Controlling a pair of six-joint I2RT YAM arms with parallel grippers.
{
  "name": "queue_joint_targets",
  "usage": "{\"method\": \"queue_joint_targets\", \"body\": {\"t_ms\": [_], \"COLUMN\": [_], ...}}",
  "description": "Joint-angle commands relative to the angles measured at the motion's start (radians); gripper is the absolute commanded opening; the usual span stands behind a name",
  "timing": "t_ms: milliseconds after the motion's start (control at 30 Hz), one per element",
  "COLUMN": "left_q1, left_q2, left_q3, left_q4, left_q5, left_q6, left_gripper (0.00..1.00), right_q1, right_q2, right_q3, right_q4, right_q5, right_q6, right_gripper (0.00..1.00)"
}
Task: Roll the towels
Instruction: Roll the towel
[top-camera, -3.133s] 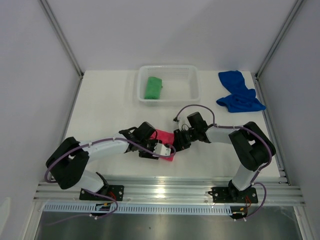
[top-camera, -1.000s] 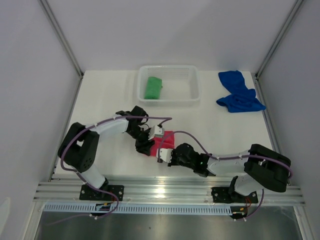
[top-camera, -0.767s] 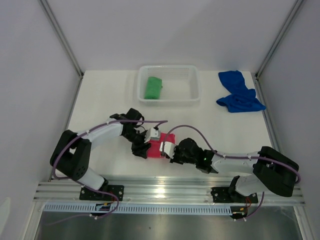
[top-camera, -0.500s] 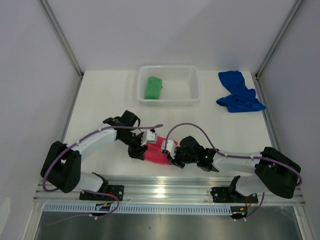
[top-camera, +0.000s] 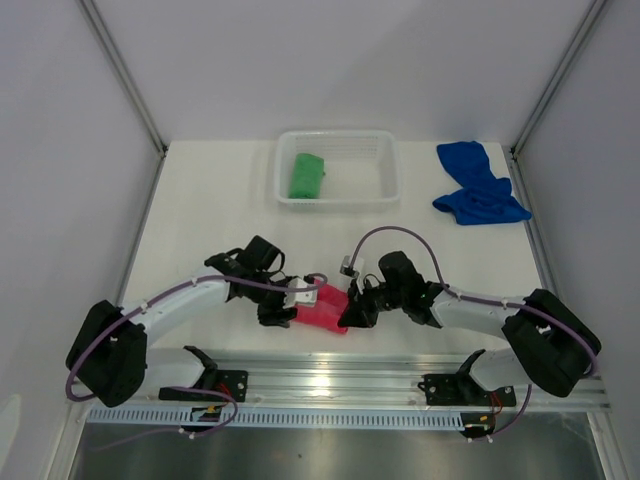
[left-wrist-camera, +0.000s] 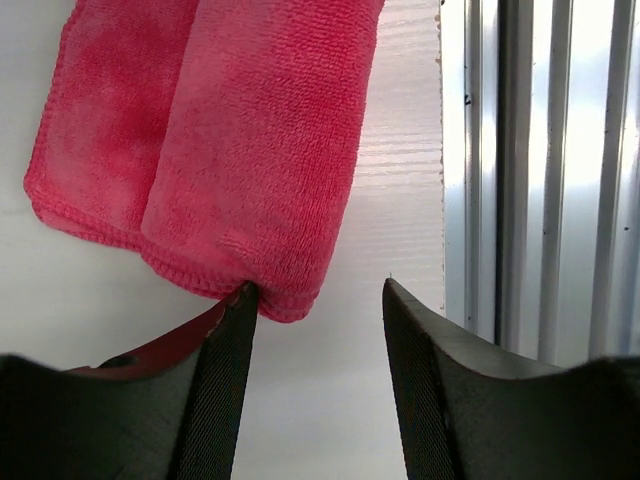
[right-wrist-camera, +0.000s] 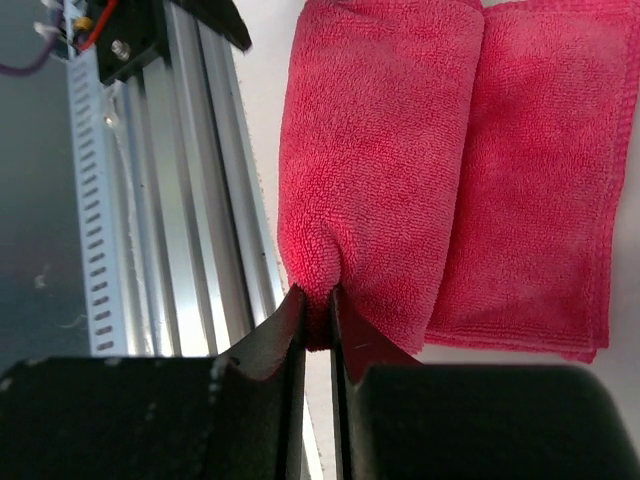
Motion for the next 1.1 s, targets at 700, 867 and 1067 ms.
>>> {"method": "queue_joint_targets", "body": {"t_ms": [700, 867, 1067], "left_q1": [-0.095, -0.13, -0.2], "left_q2": [-0.093, -0.089, 0.006], "left_q3": [-0.008, 0.035, 0.027], "left_q4": [0.115, 0.082, 0.169], "left_q5": [-0.232, -0.178, -0.174], "left_q6": [0.063, 0.092, 0.107], "left_gripper": [0.65, 0.67, 0.68], "right_q1": [-0.076, -0.08, -0.085], "right_q2": [0.081, 0.085, 0.09], "right_q3": [-0.001, -0.003, -0.011], "right_q4": [0.099, 0.098, 0.112], "right_q5": [-0.142, -0.14, -0.145], "right_q6": [0.067, 0.061, 0.059], "right_gripper": [0.0, 0.0, 0.0]}}
